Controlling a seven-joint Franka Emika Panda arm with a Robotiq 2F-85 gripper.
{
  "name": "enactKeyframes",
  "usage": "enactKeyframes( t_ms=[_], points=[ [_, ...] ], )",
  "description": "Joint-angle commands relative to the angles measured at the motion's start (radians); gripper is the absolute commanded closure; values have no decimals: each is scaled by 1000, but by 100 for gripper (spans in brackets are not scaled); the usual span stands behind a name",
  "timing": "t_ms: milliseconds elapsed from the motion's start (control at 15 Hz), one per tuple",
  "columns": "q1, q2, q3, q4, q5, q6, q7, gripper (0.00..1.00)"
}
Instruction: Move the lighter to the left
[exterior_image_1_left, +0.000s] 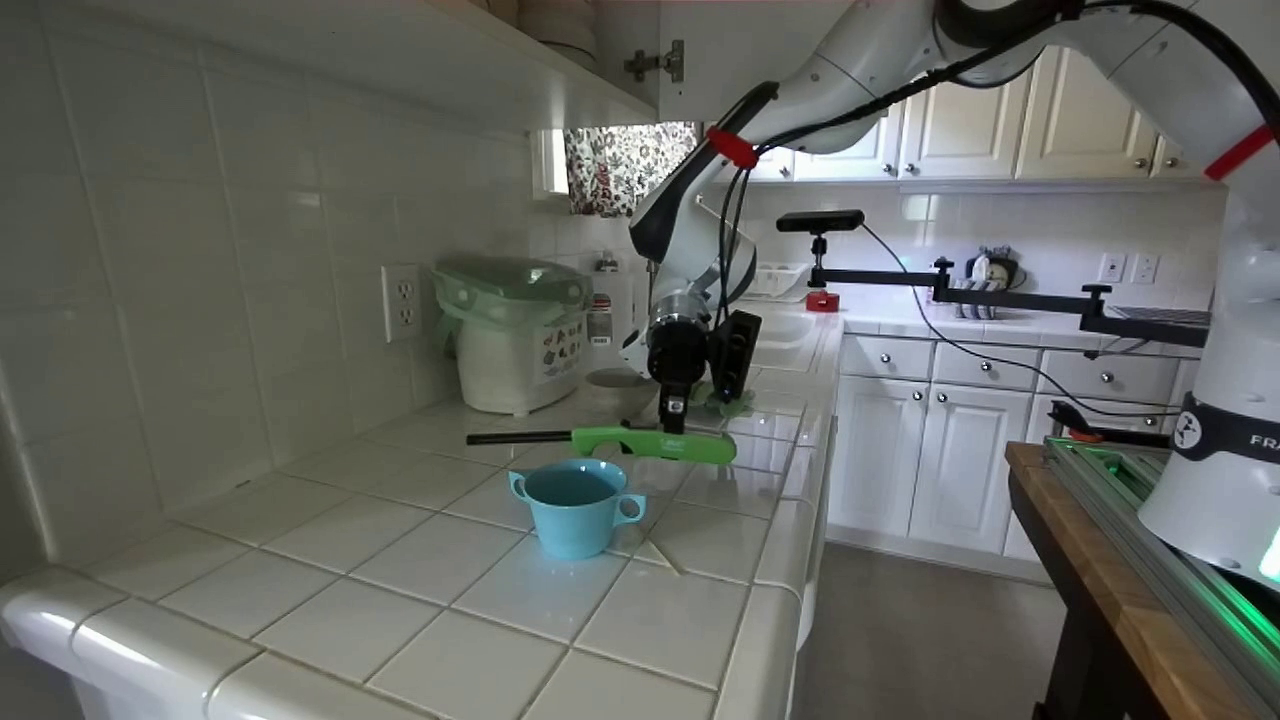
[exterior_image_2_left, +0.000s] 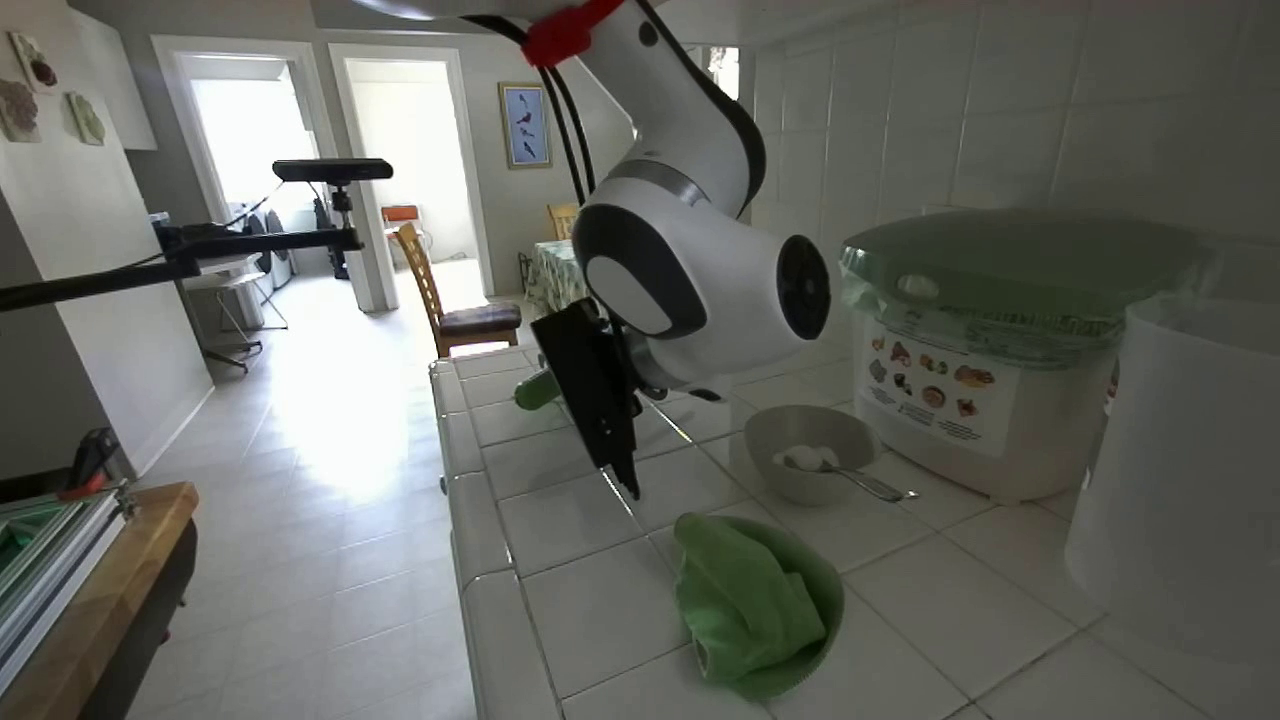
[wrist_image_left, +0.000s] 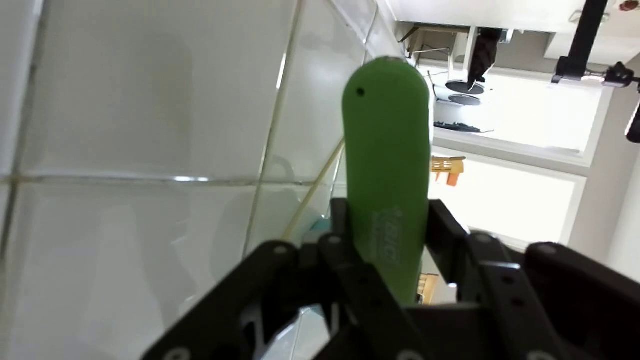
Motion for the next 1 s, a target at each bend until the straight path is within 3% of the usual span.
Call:
enactKeyframes(
  t_ms=[0, 933],
  points=[
    [23, 25, -28, 39, 22, -29, 23, 84],
    [35, 93, -40, 111, 9, -146, 149, 84]
  ],
)
